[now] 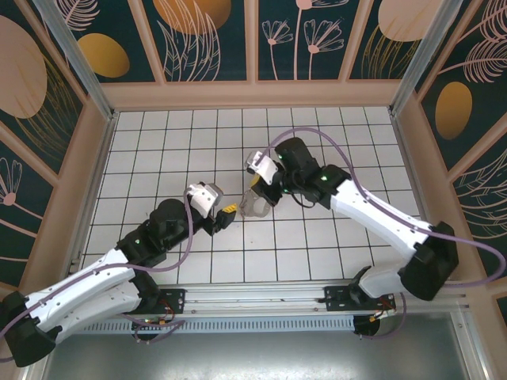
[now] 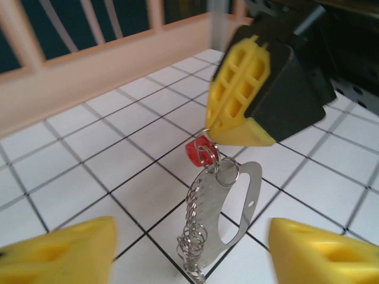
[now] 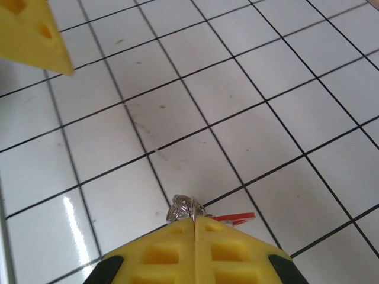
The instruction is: Put the keys on the keyring
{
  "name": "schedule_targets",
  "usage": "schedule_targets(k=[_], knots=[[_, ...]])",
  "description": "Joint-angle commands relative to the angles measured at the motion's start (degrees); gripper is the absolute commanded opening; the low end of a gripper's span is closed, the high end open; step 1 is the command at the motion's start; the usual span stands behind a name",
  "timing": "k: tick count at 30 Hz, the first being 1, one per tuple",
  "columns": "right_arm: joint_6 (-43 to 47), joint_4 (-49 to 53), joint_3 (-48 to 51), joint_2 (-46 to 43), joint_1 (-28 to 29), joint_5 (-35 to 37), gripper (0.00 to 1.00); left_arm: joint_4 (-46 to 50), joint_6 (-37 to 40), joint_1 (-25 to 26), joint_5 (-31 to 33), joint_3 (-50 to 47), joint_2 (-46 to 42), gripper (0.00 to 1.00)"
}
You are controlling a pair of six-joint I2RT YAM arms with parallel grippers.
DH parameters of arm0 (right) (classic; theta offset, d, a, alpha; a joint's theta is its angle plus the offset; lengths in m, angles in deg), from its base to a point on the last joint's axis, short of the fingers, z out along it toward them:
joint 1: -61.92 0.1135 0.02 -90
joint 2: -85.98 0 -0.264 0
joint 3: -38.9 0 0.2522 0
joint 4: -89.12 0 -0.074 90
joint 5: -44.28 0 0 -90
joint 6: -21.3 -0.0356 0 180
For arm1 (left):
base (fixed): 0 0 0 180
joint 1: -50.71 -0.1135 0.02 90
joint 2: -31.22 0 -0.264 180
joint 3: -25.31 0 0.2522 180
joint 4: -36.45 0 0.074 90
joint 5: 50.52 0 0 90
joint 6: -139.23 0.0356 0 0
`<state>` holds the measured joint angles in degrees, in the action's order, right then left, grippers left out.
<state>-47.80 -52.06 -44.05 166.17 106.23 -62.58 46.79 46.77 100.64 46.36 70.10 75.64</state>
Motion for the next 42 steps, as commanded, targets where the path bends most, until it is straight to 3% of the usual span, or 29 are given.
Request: schedule_targets(k=[1, 4, 7, 13, 19, 31, 42], knots=[[-2.2, -5.8, -5.4, 4.6, -1.0, 0.9, 0.00, -4.4, -6.2, 0.2, 13.1, -2.6, 1.1, 0.98], [-3.0, -7.0, -10.8, 10.4, -1.3, -0.7, 0.00, -5.0, -7.9, 0.2, 21.7, -5.3, 2.0, 0.99], [-4.0, -6.8, -16.2, 15.8, -1.9, -2.0, 0.00, -5.9, -8.3, 0.1, 25.8, -7.4, 1.9, 0.99], [-6.3, -7.4, -22.5, 24.1, -3.3, -5.0, 0.00, -6.8, -7.9, 0.1, 26.4, -9.1, 0.6, 0.99], [-8.3, -9.5, -21.4, 26.7, -5.3, -7.9, 0.00, -9.2, -7.0, 0.0, 24.7, -9.9, -0.3, 0.99], [-13.6, -16.2, -3.3, 18.9, -9.6, -9.1, 0.00, -13.8, -6.6, 0.0, 21.6, -8.4, 6.3, 0.99], [-19.1, -20.3, 14.1, 11.2, -12.6, -4.3, 0.00, -21.1, -4.4, 0.1, 15.9, -4.8, 16.6, 0.99]])
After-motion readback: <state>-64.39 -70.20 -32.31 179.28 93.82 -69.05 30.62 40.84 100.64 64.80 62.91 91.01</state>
